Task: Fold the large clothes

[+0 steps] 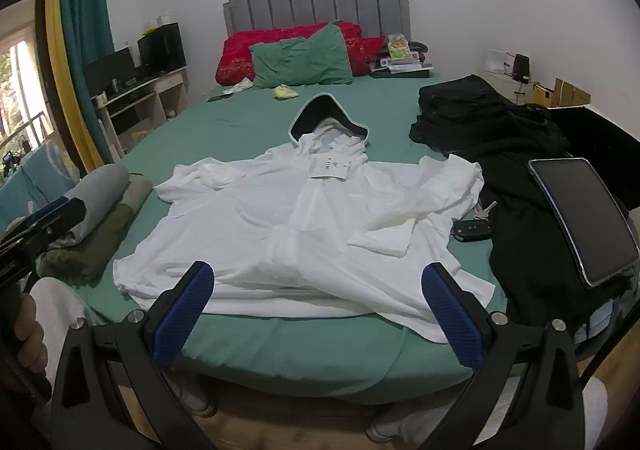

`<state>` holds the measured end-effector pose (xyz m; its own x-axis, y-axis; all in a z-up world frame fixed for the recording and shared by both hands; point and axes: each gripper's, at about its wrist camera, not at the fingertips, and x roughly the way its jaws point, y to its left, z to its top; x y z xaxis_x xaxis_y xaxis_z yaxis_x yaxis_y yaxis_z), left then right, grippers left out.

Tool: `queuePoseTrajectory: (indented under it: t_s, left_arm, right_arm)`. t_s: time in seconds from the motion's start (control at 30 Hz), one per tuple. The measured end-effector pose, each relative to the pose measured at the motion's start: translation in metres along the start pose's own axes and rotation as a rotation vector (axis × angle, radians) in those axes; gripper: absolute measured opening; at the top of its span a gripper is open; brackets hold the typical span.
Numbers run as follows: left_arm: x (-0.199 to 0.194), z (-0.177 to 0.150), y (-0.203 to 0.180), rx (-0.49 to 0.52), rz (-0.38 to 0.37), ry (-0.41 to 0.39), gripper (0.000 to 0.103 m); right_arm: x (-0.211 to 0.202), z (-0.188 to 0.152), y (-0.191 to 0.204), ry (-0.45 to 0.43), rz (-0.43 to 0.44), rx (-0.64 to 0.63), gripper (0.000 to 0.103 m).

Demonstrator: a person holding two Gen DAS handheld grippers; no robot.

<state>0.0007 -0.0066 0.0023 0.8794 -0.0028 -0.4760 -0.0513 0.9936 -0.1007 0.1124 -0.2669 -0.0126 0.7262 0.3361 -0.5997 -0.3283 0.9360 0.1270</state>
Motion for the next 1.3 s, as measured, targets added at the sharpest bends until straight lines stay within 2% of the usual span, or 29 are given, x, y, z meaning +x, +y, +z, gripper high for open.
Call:
queuePoseTrajectory:
  t_s: [1.3]
  left_arm:
    - [-0.008, 0.0022, 0.0028, 0.0, 0.01, -0.016, 0.085]
  right_arm:
    - [-0.0003, 0.0024, -0.0063, -0.003, -0.007, 0.003, 0.102]
